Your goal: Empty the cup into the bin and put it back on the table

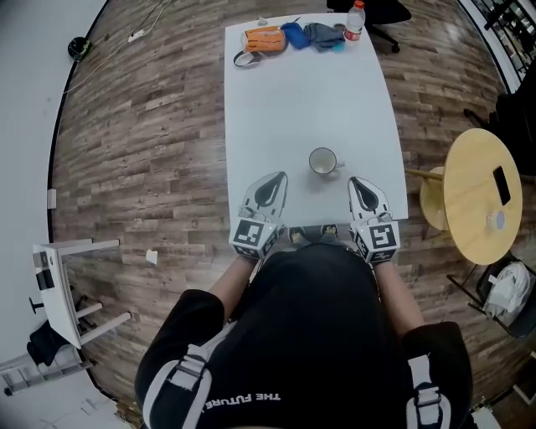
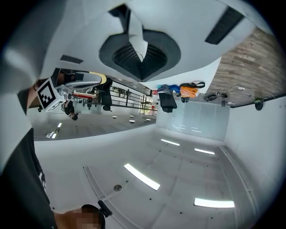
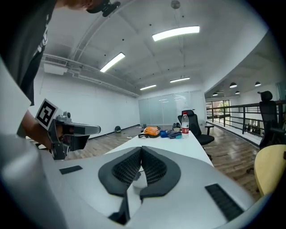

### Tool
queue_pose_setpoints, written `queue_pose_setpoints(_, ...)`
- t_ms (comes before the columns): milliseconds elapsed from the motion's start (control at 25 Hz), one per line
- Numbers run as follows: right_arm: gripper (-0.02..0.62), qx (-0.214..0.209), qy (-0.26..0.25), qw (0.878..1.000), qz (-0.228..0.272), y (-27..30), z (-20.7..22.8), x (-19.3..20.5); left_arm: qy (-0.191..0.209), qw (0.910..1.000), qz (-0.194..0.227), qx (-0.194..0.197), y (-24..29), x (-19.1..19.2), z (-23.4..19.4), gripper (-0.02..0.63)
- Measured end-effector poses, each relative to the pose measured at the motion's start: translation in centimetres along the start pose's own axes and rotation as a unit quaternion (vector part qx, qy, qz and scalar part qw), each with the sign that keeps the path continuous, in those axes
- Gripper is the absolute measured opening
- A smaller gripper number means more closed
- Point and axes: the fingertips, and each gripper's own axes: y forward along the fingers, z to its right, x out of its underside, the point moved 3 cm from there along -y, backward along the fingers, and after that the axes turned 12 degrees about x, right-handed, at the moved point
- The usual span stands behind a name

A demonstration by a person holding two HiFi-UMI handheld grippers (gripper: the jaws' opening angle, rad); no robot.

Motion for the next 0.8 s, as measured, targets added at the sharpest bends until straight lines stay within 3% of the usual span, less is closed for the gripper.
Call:
queue_pose_setpoints(200,0.017,-0.01,0.01,1.0,0.025,0.4,-0.9,-1.4,-0.002,0.9997,0.024,0.002,0.9,-1.9,0.1,0.021)
queue_pose_setpoints(800,0.017,-0.001,-0.012,0.999,0.036,1.6,1.1,-2.4,0.003,0.9994,0.036,-0.001,2.0,-2.5,0.0,0.02)
